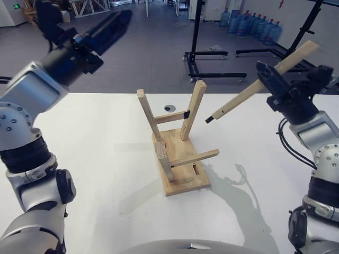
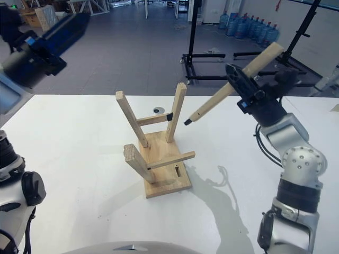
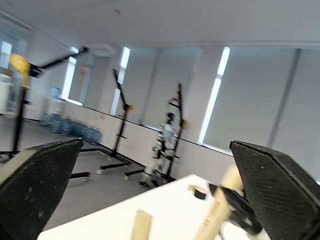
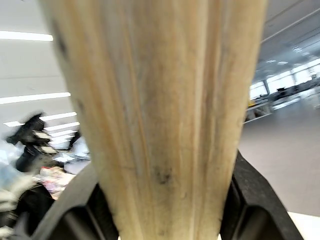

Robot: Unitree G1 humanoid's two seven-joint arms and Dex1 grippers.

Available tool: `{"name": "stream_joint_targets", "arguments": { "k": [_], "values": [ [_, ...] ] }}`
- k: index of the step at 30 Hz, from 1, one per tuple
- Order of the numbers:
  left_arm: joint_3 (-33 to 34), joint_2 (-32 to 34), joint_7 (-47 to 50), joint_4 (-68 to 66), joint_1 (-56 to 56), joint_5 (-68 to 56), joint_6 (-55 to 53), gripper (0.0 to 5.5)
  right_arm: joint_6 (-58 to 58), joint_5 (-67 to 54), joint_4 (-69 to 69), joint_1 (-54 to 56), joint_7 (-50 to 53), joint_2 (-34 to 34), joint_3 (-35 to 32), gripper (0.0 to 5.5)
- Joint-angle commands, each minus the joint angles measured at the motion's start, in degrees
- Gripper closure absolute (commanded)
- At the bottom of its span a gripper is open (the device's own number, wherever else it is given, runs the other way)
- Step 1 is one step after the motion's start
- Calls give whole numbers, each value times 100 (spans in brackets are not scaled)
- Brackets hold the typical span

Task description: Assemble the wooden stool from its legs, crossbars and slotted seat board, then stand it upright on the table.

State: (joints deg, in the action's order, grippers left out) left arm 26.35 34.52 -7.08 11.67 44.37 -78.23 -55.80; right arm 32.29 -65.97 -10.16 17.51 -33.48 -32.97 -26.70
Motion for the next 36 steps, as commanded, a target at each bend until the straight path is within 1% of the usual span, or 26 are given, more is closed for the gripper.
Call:
{"name": "stream_joint_targets", "arguments": {
  "k": [1, 2, 6, 10, 11, 14, 18, 23, 27, 29, 33, 36],
  "values": [
    [34, -148, 566, -271, -601, 176, 11, 10, -98, 700, 136, -597, -484, -246, 140, 344],
    [-56, -290, 603, -276, -782, 261, 65, 10, 65, 678, 299, -640, -589, -265, 170, 344],
    [-563, -862, 356, -198, -1396, 639, 269, 10, 245, 199, 600, -716, -1681, -56, 161, 344],
    [-796, -1447, 483, -216, -1308, 710, 464, 10, 474, -292, 865, -855, -2439, 89, -58, 344],
    [-851, -1535, 504, -229, -1273, 765, 499, 10, 434, -256, 873, -945, -2664, 105, -45, 344],
    [-1008, -1535, 378, -286, -1243, 1001, 509, 10, 143, 48, 896, -1140, -3326, 174, 101, 344],
    [-912, -1488, 235, -550, -1039, 1051, 505, 10, -461, 660, 1134, -1183, -4073, 464, 538, 344],
    [-1076, -1625, 54, -693, -996, 1268, 505, 10, -1291, 1334, 997, -1410, -4347, 1086, 1089, 344],
    [-1153, -1749, -65, -938, -879, 1492, 590, 10, -1898, 1895, 915, -1593, -4417, 1402, 1529, 344],
    [-1186, -1814, -129, -1193, -671, 1665, 674, 10, -2104, 2029, 879, -1634, -4421, 1414, 1580, 344],
    [-1146, -1881, -254, -1430, -479, 1897, 789, 10, -2208, 2020, 967, -1326, -4497, 1170, 1499, 344],
    [-1098, -1901, -320, -1504, -446, 2015, 863, 10, -2222, 2002, 847, -1117, -4415, 1380, 1716, 344]
  ]
}}
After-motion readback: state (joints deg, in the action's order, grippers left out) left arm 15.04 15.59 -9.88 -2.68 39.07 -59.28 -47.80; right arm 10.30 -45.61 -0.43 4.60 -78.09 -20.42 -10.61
